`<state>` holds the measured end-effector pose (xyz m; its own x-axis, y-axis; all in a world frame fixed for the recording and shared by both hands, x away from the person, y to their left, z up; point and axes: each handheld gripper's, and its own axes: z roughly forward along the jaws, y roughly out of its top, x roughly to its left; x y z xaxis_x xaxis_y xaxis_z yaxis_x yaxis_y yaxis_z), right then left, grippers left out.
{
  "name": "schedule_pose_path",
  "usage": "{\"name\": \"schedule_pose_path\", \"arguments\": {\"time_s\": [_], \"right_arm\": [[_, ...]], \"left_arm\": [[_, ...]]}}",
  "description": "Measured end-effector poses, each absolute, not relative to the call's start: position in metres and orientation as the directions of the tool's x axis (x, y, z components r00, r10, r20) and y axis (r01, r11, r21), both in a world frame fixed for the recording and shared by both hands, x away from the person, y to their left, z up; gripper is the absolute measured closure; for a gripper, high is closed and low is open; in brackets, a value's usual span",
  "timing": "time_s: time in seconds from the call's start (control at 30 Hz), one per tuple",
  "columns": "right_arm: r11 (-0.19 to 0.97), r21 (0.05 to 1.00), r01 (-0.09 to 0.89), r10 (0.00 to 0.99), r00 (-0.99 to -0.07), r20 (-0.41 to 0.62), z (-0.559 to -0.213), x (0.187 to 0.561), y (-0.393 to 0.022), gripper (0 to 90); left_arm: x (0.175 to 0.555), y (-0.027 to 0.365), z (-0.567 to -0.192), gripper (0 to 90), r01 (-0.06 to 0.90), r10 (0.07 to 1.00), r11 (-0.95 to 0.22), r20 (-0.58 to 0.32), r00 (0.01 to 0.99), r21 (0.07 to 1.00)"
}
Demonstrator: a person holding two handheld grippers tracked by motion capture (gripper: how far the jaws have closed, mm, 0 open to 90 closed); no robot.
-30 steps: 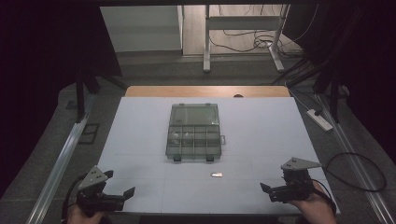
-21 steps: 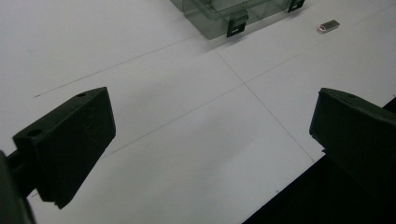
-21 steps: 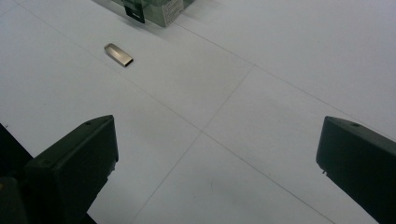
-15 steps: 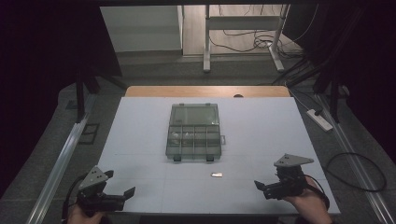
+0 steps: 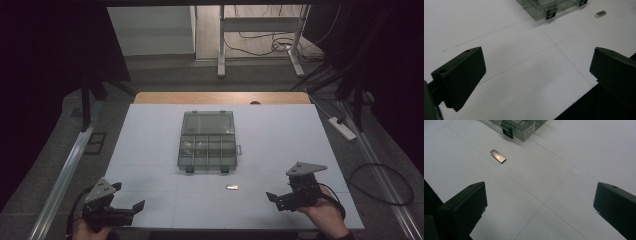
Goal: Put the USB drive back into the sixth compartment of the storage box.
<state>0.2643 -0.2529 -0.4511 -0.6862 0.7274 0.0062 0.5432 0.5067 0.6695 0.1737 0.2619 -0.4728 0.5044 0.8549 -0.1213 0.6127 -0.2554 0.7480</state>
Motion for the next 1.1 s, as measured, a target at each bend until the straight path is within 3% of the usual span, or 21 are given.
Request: {"name": "schedule_pose_path", "arguments": {"time_s": [1.1], "right_arm": [[0.577,0.637,0.512,0.659,-0.752,0.008,-0.461,0.282,-0.220,0.0]], "left_arm": [[0.174,0.262,-0.473,0.6,0.616,0.856,-0.253,-0.124,0.502,0.746]]}}
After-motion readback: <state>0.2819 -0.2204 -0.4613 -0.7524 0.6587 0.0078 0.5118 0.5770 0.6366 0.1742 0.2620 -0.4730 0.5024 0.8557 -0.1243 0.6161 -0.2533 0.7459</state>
